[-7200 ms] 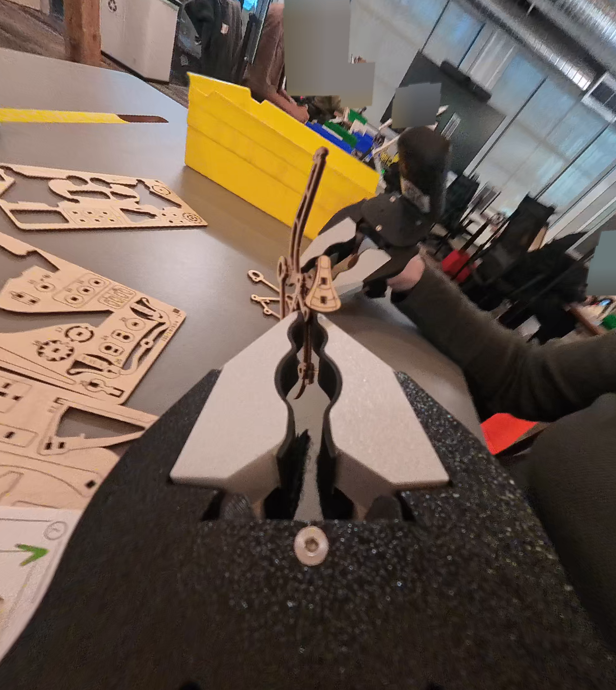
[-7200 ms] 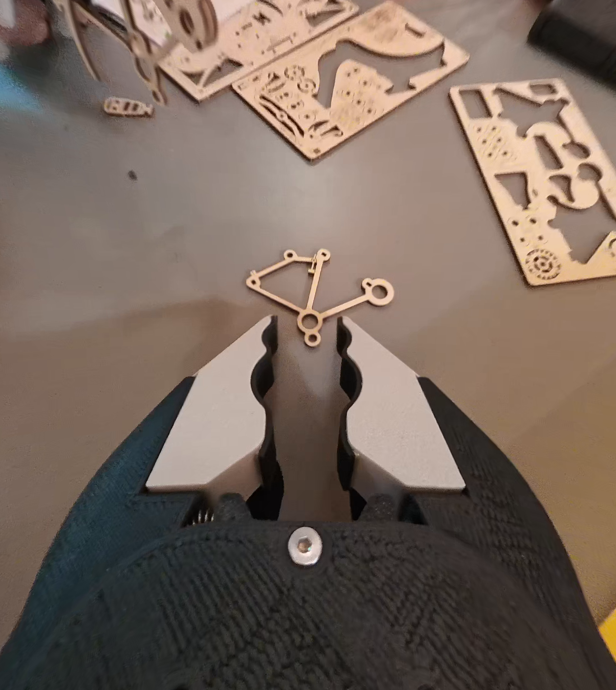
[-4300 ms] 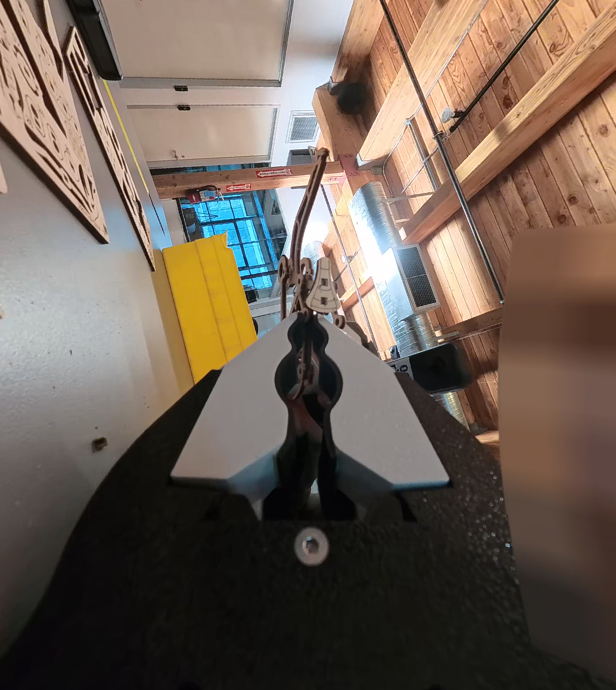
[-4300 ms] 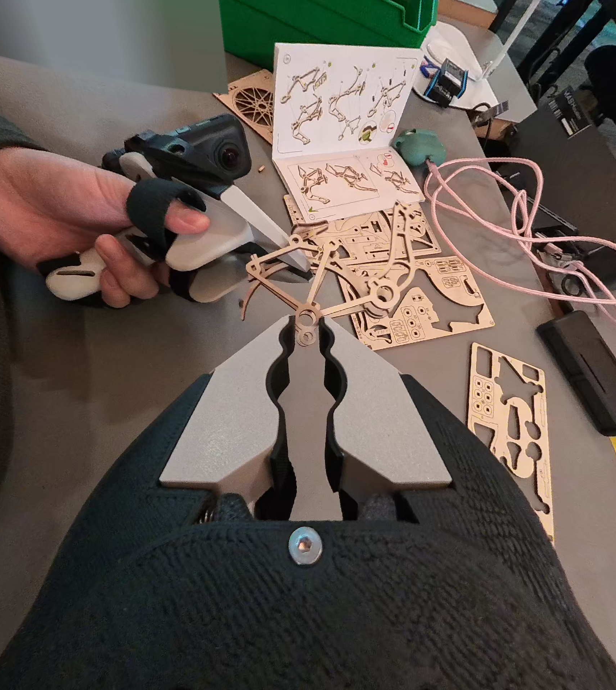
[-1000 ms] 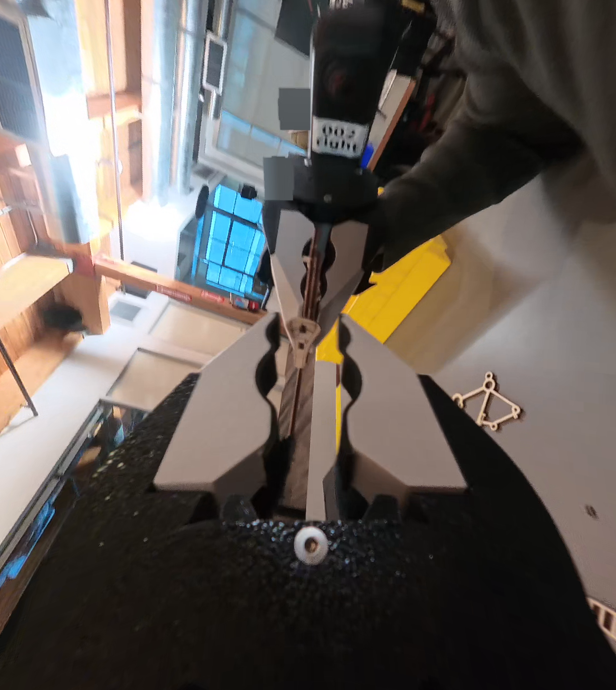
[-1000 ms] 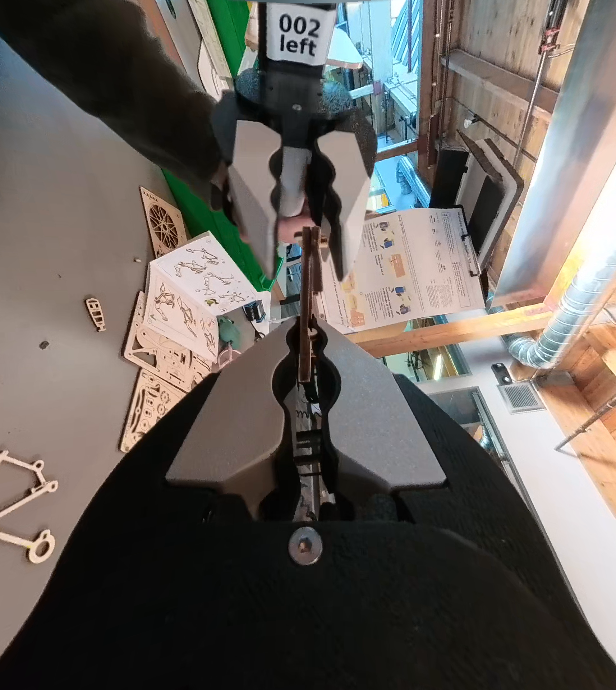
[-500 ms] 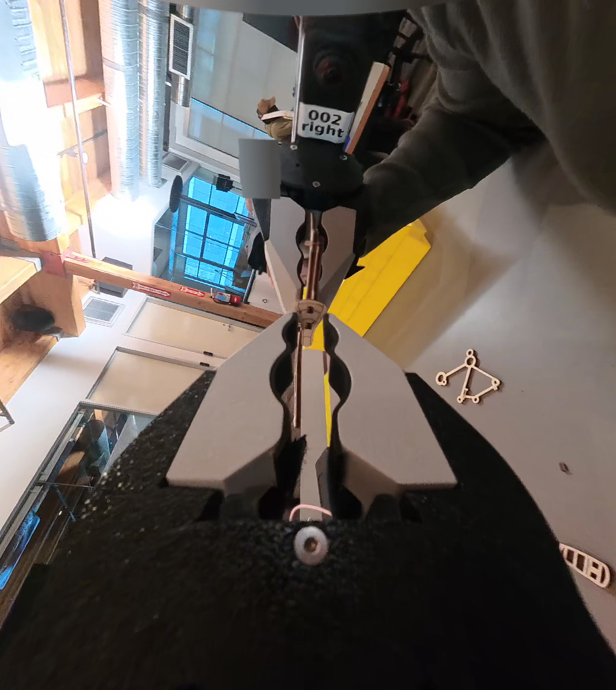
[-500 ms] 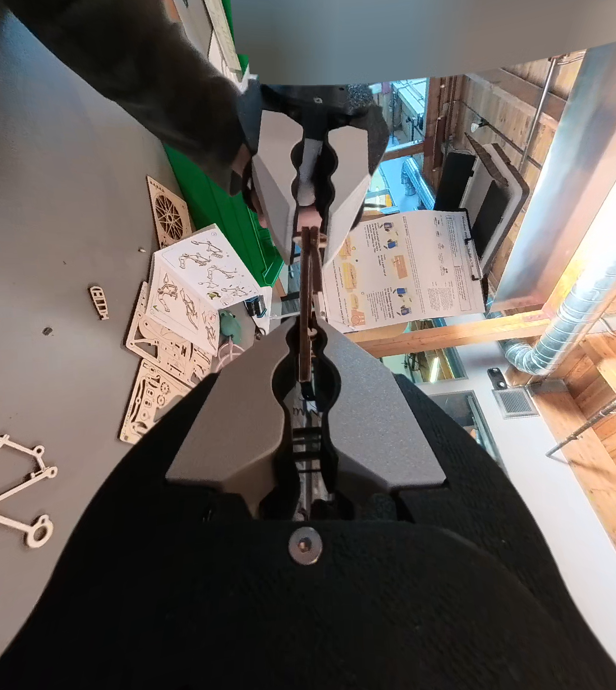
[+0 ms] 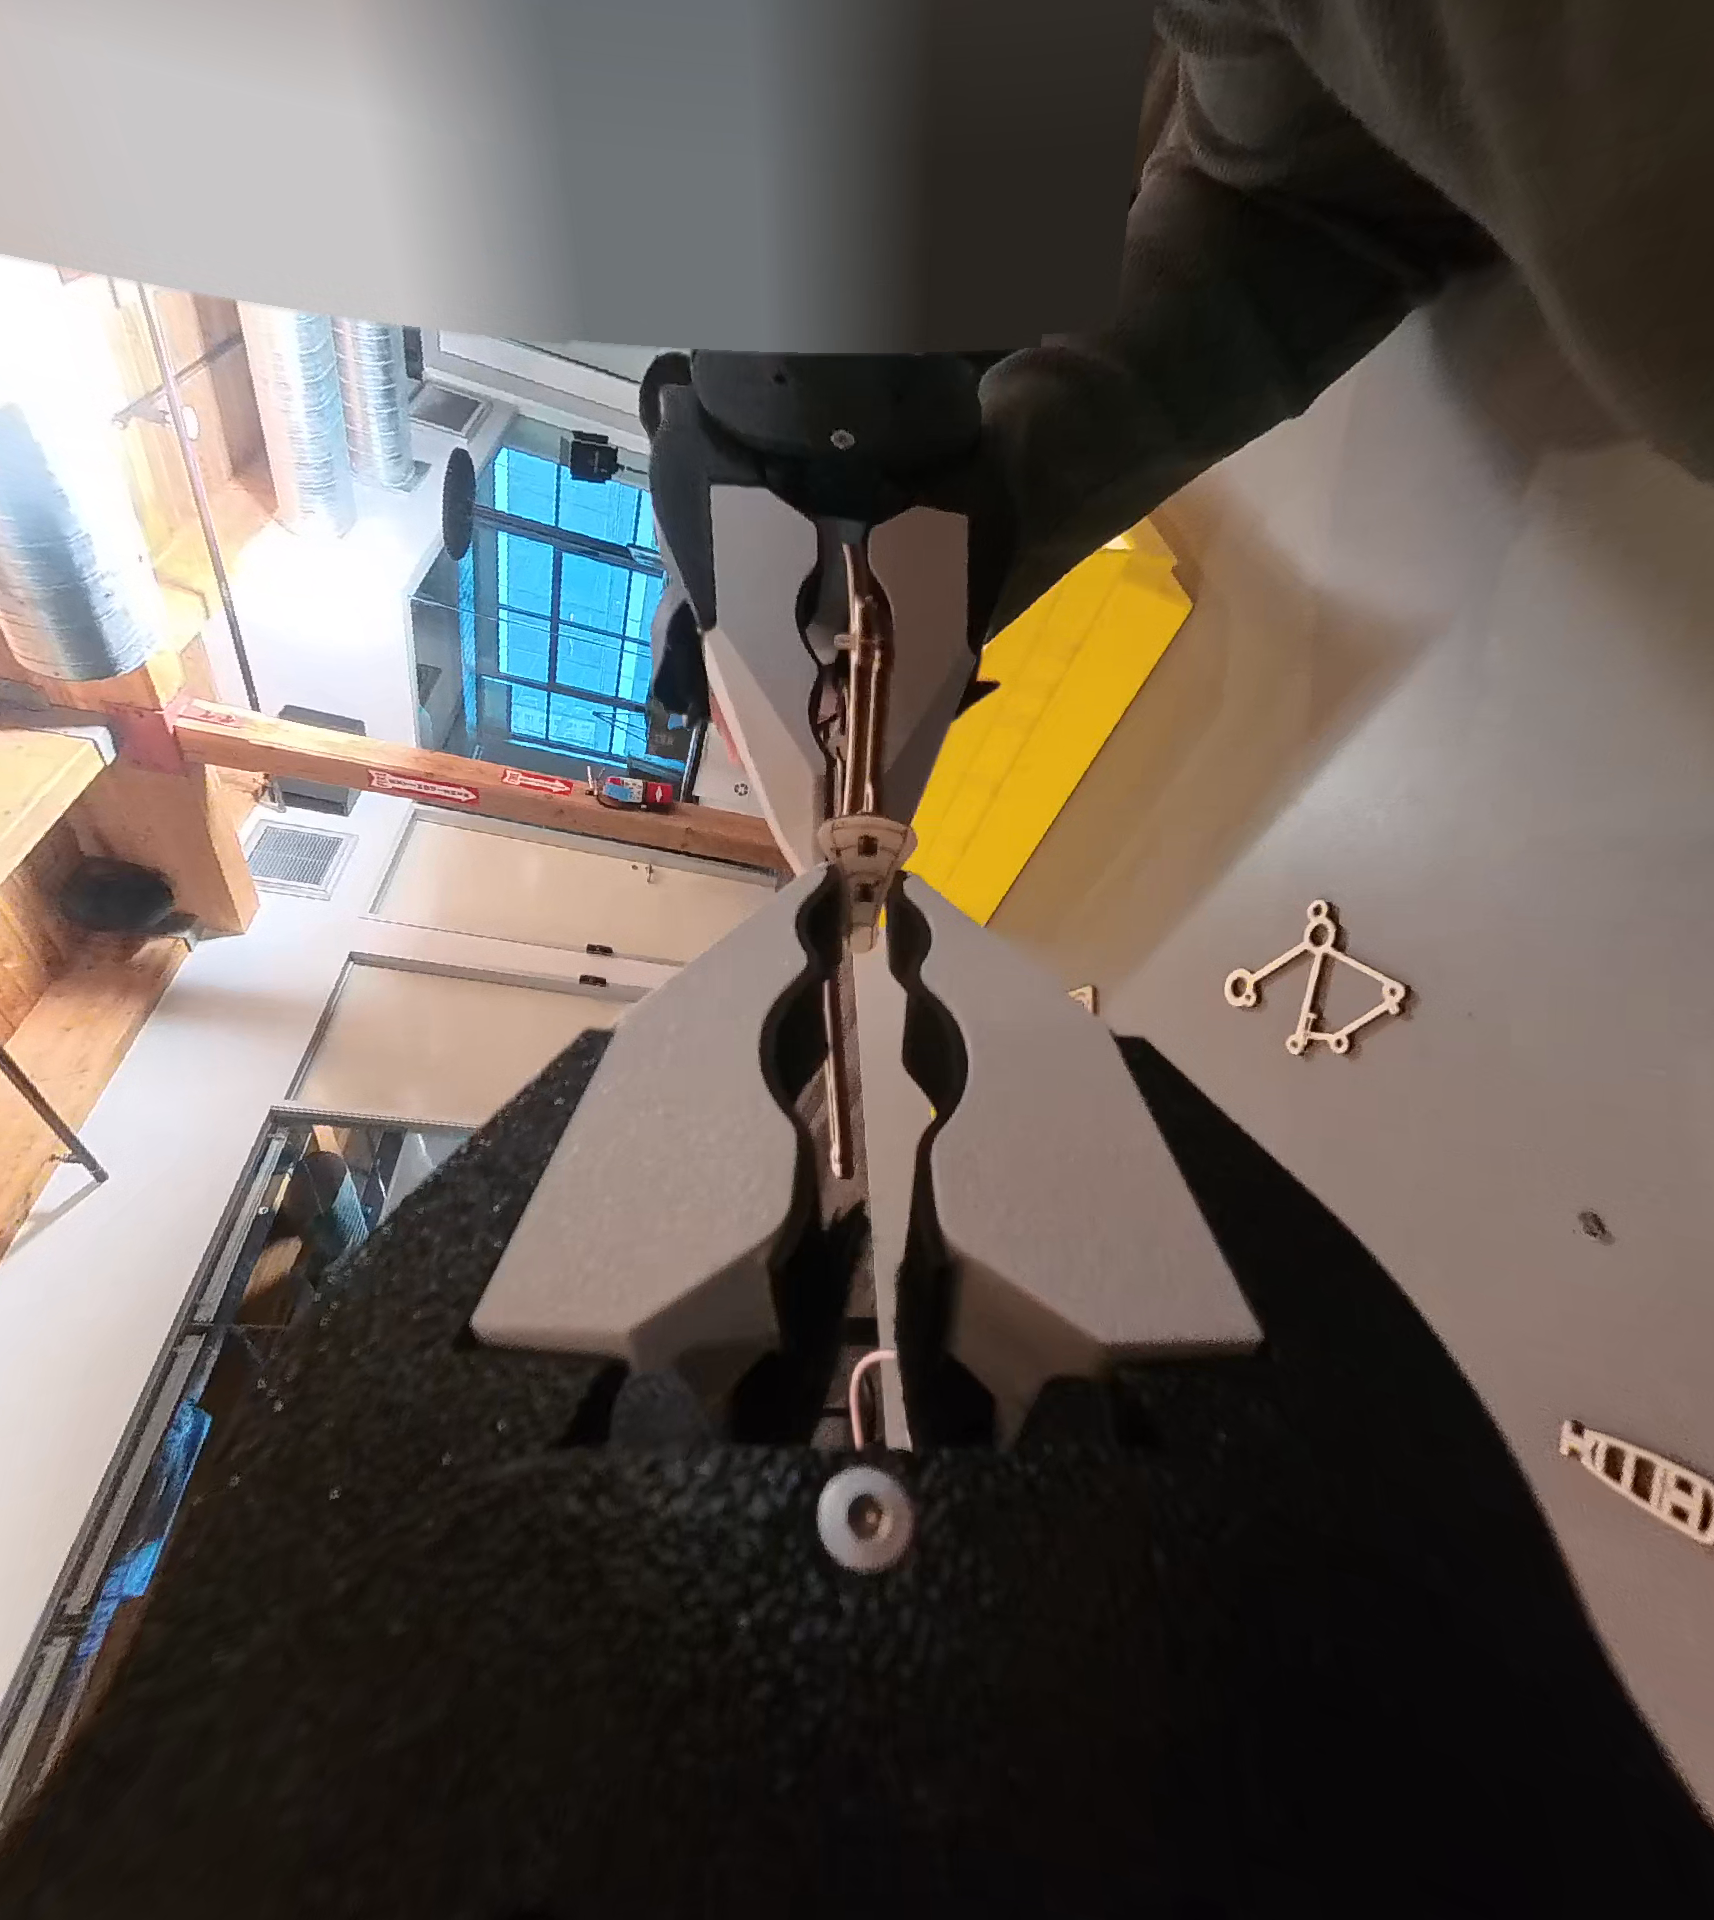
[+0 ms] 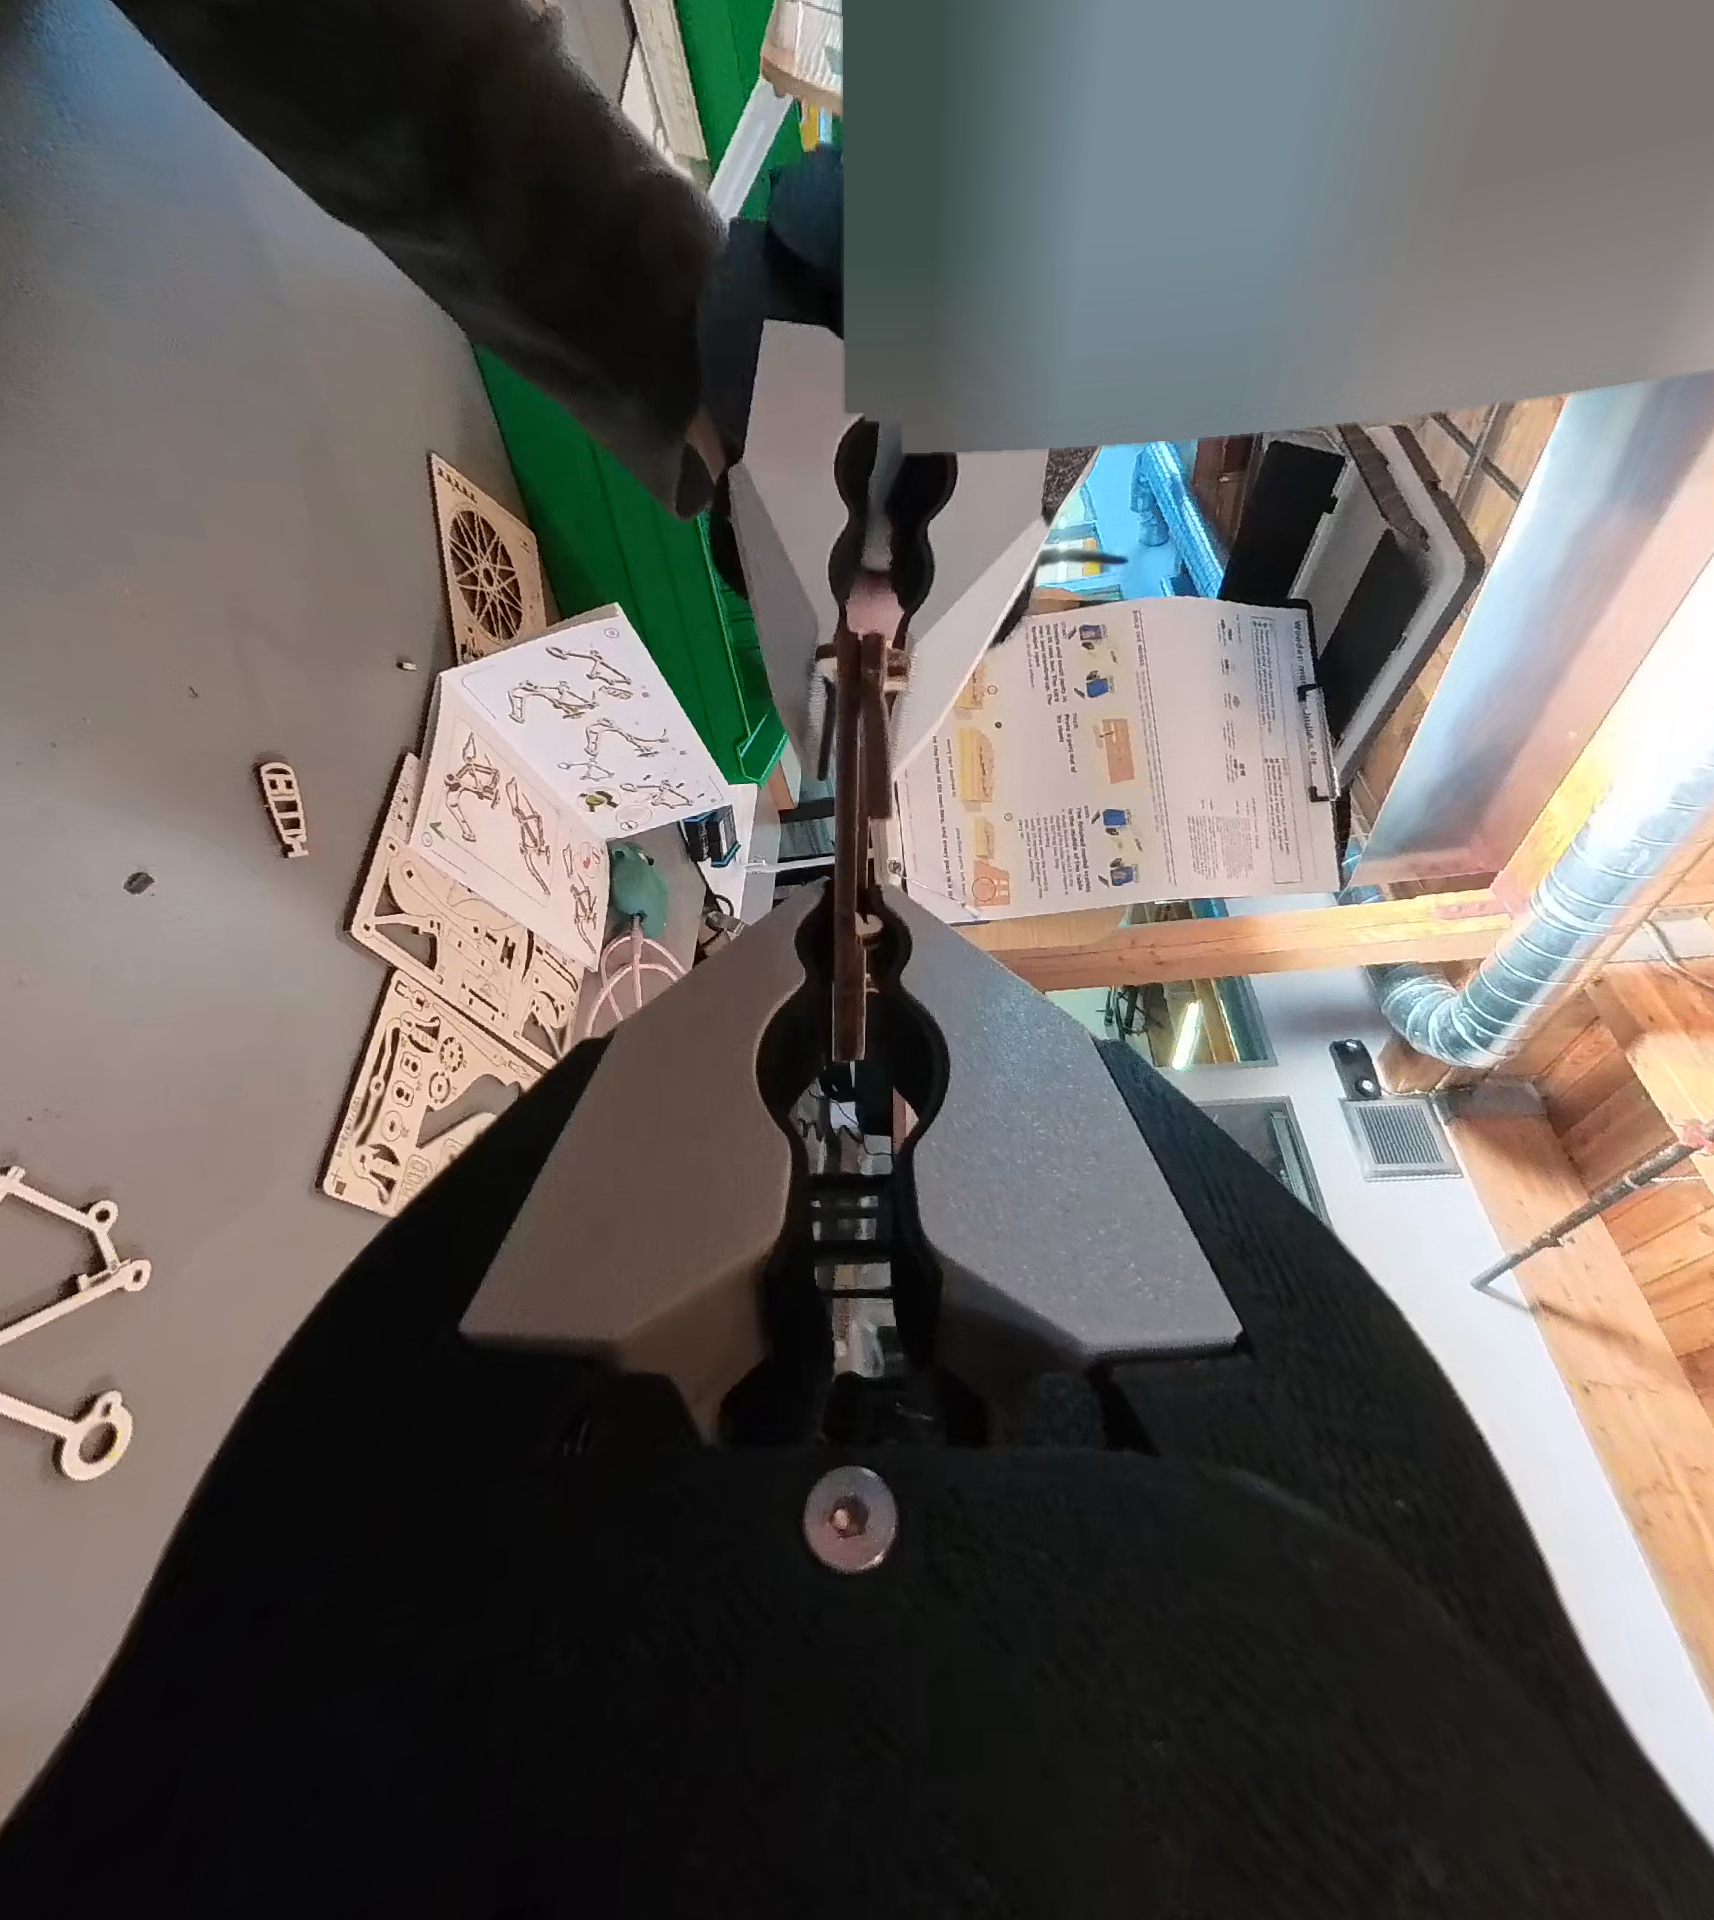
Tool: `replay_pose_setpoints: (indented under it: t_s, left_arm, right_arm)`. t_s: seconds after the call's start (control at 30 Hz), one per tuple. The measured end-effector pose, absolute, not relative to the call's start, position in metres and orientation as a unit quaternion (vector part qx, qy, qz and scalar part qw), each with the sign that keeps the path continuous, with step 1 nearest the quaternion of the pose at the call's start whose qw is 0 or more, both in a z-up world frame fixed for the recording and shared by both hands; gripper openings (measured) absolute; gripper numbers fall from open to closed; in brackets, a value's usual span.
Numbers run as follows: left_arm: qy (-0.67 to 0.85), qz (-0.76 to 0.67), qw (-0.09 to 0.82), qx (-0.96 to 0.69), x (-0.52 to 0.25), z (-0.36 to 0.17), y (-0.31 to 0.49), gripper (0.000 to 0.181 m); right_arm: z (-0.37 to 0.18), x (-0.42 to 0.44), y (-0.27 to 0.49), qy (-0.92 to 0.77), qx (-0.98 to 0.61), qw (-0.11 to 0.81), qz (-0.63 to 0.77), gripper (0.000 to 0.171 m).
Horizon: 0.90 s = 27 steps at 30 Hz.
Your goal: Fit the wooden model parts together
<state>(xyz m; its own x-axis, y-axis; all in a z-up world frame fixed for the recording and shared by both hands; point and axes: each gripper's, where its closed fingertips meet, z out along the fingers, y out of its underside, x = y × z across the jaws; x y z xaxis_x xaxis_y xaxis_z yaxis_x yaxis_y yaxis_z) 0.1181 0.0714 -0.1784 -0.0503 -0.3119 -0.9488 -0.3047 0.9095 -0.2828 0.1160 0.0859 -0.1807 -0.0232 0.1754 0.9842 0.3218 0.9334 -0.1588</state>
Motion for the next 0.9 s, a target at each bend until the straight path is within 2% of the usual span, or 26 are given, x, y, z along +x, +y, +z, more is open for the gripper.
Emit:
replay_pose_setpoints:
  t_s: [0.03,0.1,0.17,0.3,0.47,0.77,0.9]
  left_arm:
    - [0.726,0.000,0.654,-0.215,0.117,-0.179,0.071,0.004]
    - [0.729,0.004,0.649,-0.219,0.117,-0.179,0.071,0.005]
    - [0.730,0.006,0.647,-0.220,0.116,-0.180,0.072,0.004]
    - [0.726,0.006,0.648,-0.230,0.109,-0.179,0.075,0.004]
    - [0.709,0.021,0.658,-0.252,0.100,-0.186,0.087,0.004]
    - [0.675,-0.004,0.651,-0.347,0.084,-0.284,0.108,0.005]
    - [0.671,-0.013,0.645,-0.365,0.089,-0.307,0.097,0.005]
  right_arm:
    - [-0.181,0.115,0.086,-0.713,-0.178,0.676,-0.049,0.002]
    - [-0.184,0.114,0.089,-0.715,-0.193,0.671,-0.037,0.008]
    - [-0.187,0.115,0.094,-0.715,-0.214,0.664,-0.031,0.026]
    - [-0.190,0.130,0.103,-0.712,-0.253,0.655,-0.011,0.038]
    - [-0.231,0.157,0.124,-0.707,-0.409,0.566,0.108,0.038]
    - [-0.350,0.181,0.135,-0.683,-0.587,0.385,0.202,0.037]
    - [-0.372,0.181,0.135,-0.671,-0.614,0.341,0.237,0.038]
